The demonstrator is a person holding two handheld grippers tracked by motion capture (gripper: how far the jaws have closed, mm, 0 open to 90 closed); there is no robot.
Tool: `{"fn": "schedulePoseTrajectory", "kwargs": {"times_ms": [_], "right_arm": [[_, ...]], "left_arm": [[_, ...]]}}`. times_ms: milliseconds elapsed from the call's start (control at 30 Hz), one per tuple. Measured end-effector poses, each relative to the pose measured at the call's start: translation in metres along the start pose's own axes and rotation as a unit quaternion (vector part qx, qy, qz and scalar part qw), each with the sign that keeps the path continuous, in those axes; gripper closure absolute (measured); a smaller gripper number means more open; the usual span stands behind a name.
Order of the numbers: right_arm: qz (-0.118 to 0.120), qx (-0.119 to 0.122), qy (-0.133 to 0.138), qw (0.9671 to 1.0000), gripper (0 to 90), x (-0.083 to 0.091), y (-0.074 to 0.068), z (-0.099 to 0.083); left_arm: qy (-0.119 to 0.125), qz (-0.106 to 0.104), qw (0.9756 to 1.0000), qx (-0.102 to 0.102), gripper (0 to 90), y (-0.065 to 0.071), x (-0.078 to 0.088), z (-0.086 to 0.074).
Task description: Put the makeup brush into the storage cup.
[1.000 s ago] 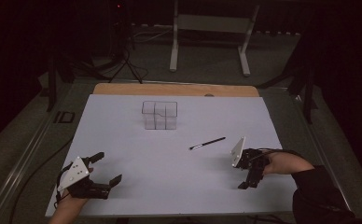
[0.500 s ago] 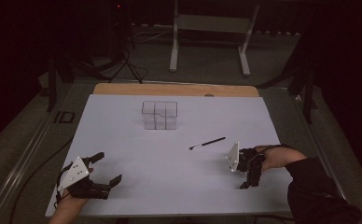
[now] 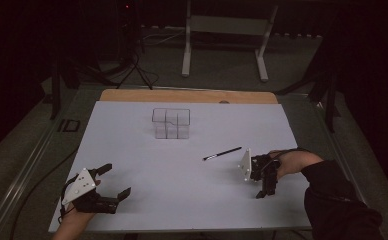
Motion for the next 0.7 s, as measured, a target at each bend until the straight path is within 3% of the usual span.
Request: {"fn": "schedulePoseTrajectory", "kwargs": {"times_ms": [267, 700], "right_arm": [[-0.002, 0.005, -0.004, 1.0000, 19.7, 0.007, 0.013, 0.005], [-0.021, 0.014, 0.003, 0.9997, 22.4, 0.017, 0.046, 0.017]], "left_arm": [[-0.001, -0.001, 1.0000, 0.001, 1.2, 0.000, 0.000, 0.000], [-0.001, 0.000, 1.0000, 0.003, 1.2, 0.000, 0.001, -0.001]]}}
Point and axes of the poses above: each handheld gripper's, and its own axes: x roughly backward along the jaws, z roughly out of its top, y roughly to its right, the point moved 6 cm from there along -x, roughly forward along the jaws, and after that the axes turned 1 degree about -z, right-handed, at the moved point
